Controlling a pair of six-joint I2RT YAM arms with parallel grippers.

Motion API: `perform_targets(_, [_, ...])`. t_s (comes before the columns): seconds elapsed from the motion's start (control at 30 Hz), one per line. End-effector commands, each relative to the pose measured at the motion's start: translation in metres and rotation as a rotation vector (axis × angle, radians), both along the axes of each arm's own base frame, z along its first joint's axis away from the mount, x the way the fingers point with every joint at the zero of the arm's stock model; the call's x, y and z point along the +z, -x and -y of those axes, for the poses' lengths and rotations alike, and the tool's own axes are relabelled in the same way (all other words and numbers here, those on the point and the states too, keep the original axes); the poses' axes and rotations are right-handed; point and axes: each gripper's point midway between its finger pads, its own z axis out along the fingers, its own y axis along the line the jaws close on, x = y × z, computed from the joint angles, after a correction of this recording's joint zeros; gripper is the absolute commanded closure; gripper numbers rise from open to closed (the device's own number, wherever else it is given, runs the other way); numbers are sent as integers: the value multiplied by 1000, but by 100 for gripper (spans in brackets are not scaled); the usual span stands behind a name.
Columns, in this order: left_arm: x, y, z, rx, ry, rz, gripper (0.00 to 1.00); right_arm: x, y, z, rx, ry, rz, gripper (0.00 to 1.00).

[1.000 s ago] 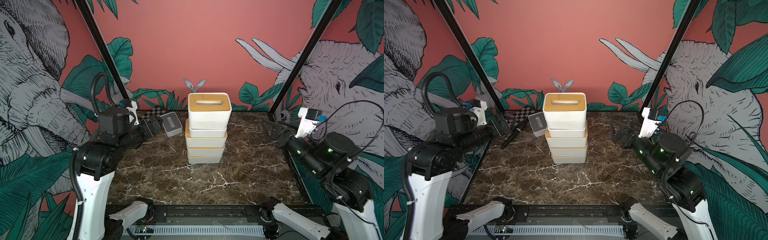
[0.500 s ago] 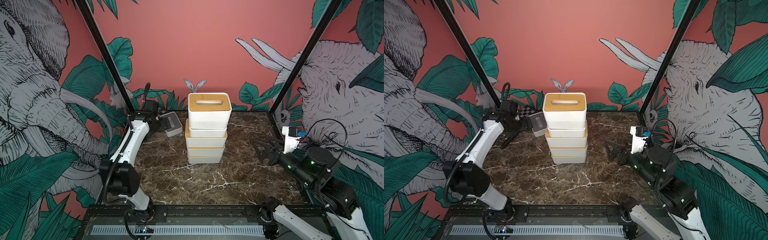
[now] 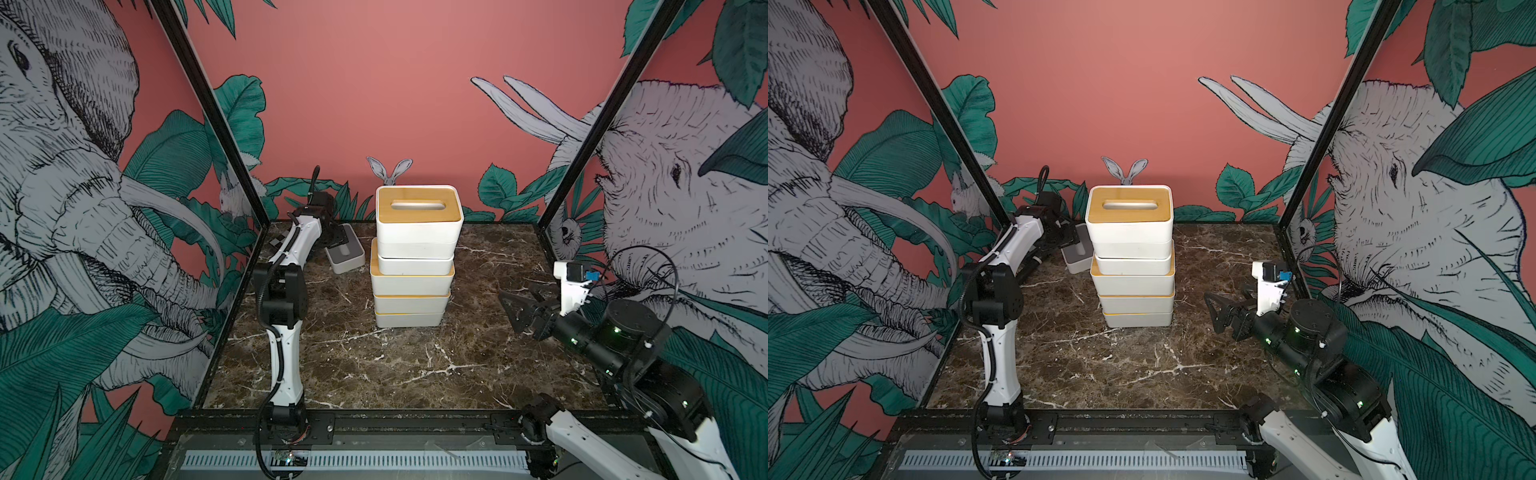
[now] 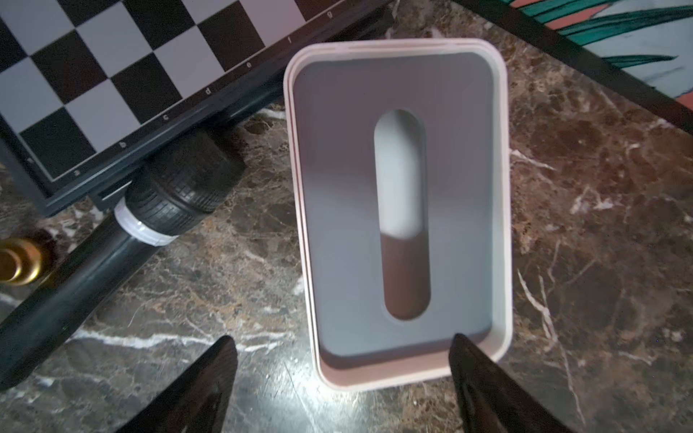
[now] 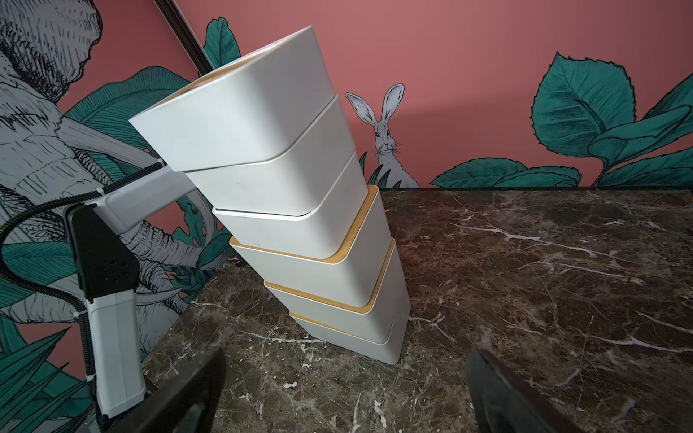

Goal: Stack the tissue boxes
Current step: Pick up the tissue box from the center of the board.

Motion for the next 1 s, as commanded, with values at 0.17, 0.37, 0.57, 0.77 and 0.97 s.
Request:
perform_targets(0.17, [-5, -17, -18, 61, -29, 21, 13, -10, 5, -2, 18, -8, -20, 1])
perform_targets(0.37, [-17, -32, -18, 78, -29, 18, 16, -23, 4, -5, 30, 7, -64, 1])
perform_targets(0.57, [-29, -46, -13, 83, 5, 35, 21, -25, 3, -4, 22, 9, -71, 1])
perform_targets(0.77, [-38, -52, -13, 106, 10, 42, 26, -35, 1, -8, 27, 0, -100, 0])
perform_targets(0.97, [-46, -55, -15, 118, 7, 40, 29, -40, 1, -7, 21, -2, -111, 1])
